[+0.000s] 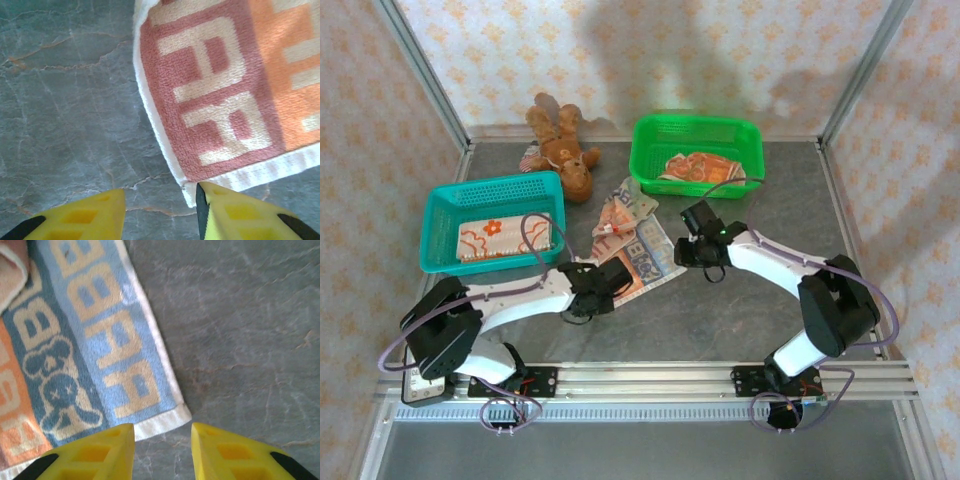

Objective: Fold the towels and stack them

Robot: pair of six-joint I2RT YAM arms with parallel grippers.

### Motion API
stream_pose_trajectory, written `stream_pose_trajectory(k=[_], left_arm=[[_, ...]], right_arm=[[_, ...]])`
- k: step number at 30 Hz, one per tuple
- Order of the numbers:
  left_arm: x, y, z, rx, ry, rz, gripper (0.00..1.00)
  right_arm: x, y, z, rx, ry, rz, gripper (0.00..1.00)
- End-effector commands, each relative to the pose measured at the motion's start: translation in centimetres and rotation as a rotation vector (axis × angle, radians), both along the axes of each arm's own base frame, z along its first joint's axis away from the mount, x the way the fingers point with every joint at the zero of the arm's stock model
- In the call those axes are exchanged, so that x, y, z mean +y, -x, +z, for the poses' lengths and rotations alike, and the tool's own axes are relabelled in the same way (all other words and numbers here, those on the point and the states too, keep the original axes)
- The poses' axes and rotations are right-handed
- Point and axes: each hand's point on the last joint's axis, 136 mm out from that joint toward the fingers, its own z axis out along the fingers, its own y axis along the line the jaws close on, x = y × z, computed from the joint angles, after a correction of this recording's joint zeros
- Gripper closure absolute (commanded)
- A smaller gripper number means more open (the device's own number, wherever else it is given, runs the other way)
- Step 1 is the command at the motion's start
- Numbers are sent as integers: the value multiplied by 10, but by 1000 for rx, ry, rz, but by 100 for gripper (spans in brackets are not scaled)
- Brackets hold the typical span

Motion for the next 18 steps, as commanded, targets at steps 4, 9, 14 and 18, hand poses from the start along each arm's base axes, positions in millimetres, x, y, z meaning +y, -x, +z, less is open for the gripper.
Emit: stream_pose_trajectory(k=[4, 9, 14, 18], left_arm=[[-18, -8, -3, -33, 95, -11, 58], [-25, -7, -14, -8, 112, -16, 60], [-23, -5, -25, 28, 76, 1, 64], [-18, -1, -33, 53, 44, 6, 70]], right_arm=[[2, 9, -10, 12, 27, -2, 65], [0, 4, -13, 6, 60, -6, 64], [4, 1, -17, 17, 68, 8, 64], [5, -1, -21, 31, 85, 16, 63]])
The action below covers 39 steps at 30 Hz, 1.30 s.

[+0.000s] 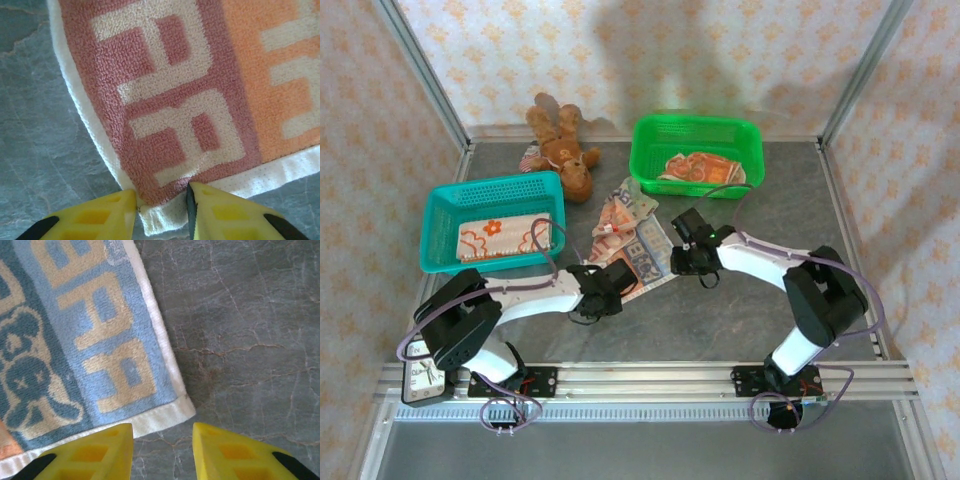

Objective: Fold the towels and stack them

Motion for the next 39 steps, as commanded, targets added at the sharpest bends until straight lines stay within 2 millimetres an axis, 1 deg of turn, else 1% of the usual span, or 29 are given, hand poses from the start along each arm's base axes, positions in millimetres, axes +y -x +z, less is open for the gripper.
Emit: stream_pose_trajectory(k=[1, 2, 4, 8, 12, 22, 23, 25, 26, 28, 29, 30, 31, 33, 36, 39], left_arm=[[6, 3, -8, 21, -32, 17, 73], [5, 2, -8, 20, -31, 17, 78], [5, 2, -7, 17, -31, 14, 85], [8, 1, -4, 14, -49, 11, 85], [7, 0, -3, 10, -45, 8, 85], [5, 0, -2, 15, -44, -4, 85], [5, 0, -2, 15, -44, -4, 85], [5, 0, -3, 16, -46, -7, 85], [4, -1, -2, 14, -43, -8, 86], [4, -1, -1, 11, -46, -14, 89], [4, -2, 1, 6, -48, -15, 90], [4, -4, 4, 0, -53, -18, 94], [5, -5, 8, -6, -63, -20, 100], [7, -9, 22, -30, -78, -27, 100], [9, -21, 60, -107, -81, -36, 100], [9, -34, 113, -209, -70, -48, 100]], right_arm=[[1, -9, 6, -27, 28, 2, 63], [1, -9, 7, -30, 27, 1, 63], [0, -9, 7, -30, 28, 5, 63], [0, -7, 2, -12, 44, 19, 63], [5, -5, -4, 11, 28, 29, 62], [3, -1, -32, 52, 69, 36, 61], [3, 0, -34, 54, 73, 38, 63], [6, 3, -38, 60, 74, 46, 71], [8, 4, -40, 64, 69, 49, 73], [11, 7, -41, 68, 57, 55, 86], [11, 8, -40, 64, 48, 48, 89], [10, 8, -38, 56, 44, 39, 98], [9, 8, -32, 46, 36, 34, 100], [10, 7, -15, 18, 9, 24, 100], [10, 4, 29, -68, -55, 1, 100], [7, 0, 81, -176, -117, -25, 100]])
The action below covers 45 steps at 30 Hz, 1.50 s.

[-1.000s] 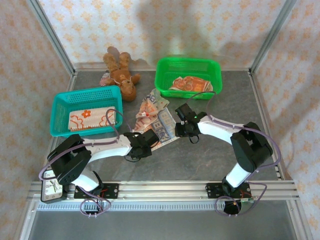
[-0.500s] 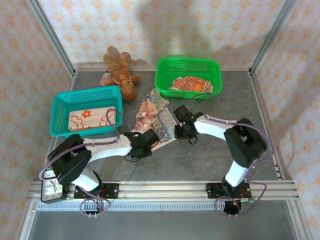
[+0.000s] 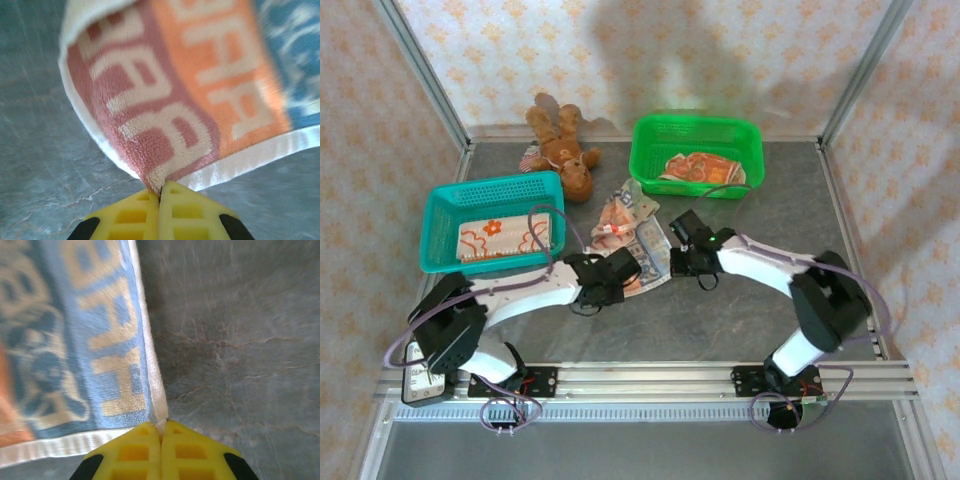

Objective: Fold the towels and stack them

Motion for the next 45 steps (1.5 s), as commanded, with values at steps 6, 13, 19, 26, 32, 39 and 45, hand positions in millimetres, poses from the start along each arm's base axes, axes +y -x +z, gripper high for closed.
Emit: stream_pose_trajectory(k=[6, 13, 19, 26, 32, 39, 45], left_arm=[[24, -41, 182, -382, 7, -24, 100], [33, -84, 309, -648, 95, -18, 100], [32, -114, 355, -718, 71, -34, 100], [27, -136, 350, -711, 105, -30, 100], [24, -144, 357, -724, 112, -38, 100], [18, -123, 392, -787, 234, -59, 100], [11, -79, 432, -894, 301, -129, 100]], right_arm=[[-16, -20, 174, -384, -193, -123, 100], [-31, -43, 322, -720, -331, -215, 100], [-41, -66, 377, -862, -310, -268, 100], [-50, -82, 384, -909, -268, -301, 100], [-53, -91, 386, -939, -248, -305, 100], [-51, -64, 422, -1003, -354, -225, 100], [-57, -22, 450, -1014, -463, -170, 100]])
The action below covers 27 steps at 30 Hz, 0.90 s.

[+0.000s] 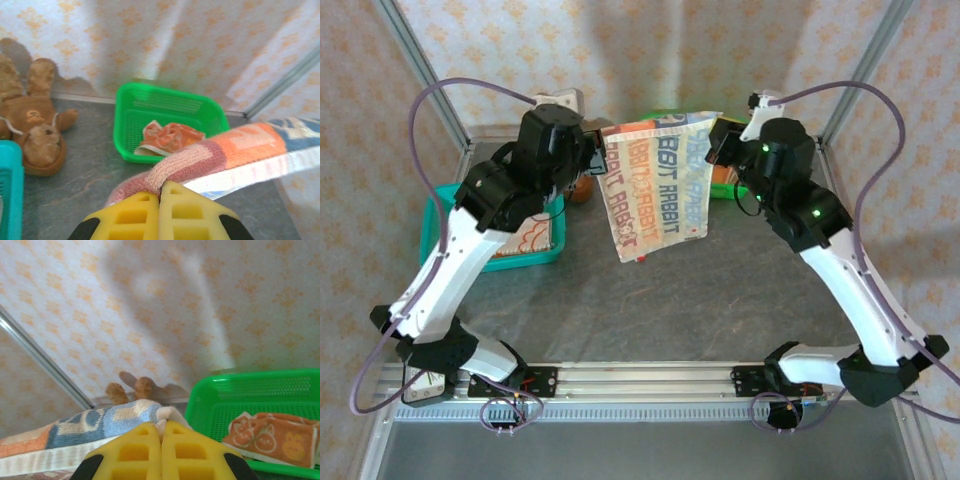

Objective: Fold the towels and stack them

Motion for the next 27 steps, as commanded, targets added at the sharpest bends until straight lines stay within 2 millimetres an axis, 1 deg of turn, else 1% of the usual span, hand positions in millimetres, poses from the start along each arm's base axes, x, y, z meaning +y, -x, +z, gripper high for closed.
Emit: stream_pose_trajectory(k=[1, 4, 6, 8, 9, 11, 14, 17, 20, 23, 27], left_arm=[[5, 36, 50, -134, 67, -43, 100], [2, 61, 65, -171, 103, -92, 100], [4, 74, 72, -190, 116, -107, 100], [7, 82, 75, -197, 129, -110, 100], [7, 86, 76, -197, 139, -118, 100], [6, 91, 79, -197, 152, -130, 100], [8, 91, 75, -177, 151, -113, 100], [11, 82, 63, -151, 97, -59, 100], [17, 65, 45, -103, 61, 27, 100], [16, 34, 16, -7, 70, 50, 100], [17, -14, -35, 100, 3, 91, 100]], right_arm=[[-12, 41, 45, -90, -85, 59, 100], [-18, 70, 60, -132, -108, 97, 100], [-23, 89, 70, -155, -124, 126, 100], [-27, 102, 73, -154, -137, 144, 100], [-29, 107, 72, -146, -145, 149, 100], [-30, 110, 66, -110, -158, 153, 100], [-26, 105, 47, -36, -159, 149, 100], [-30, 90, 20, 34, -167, 70, 100], [-38, 65, -15, 129, -113, -70, 100], [-30, 35, -47, 211, -64, -94, 100], [-11, -16, -87, 293, -42, -75, 100]])
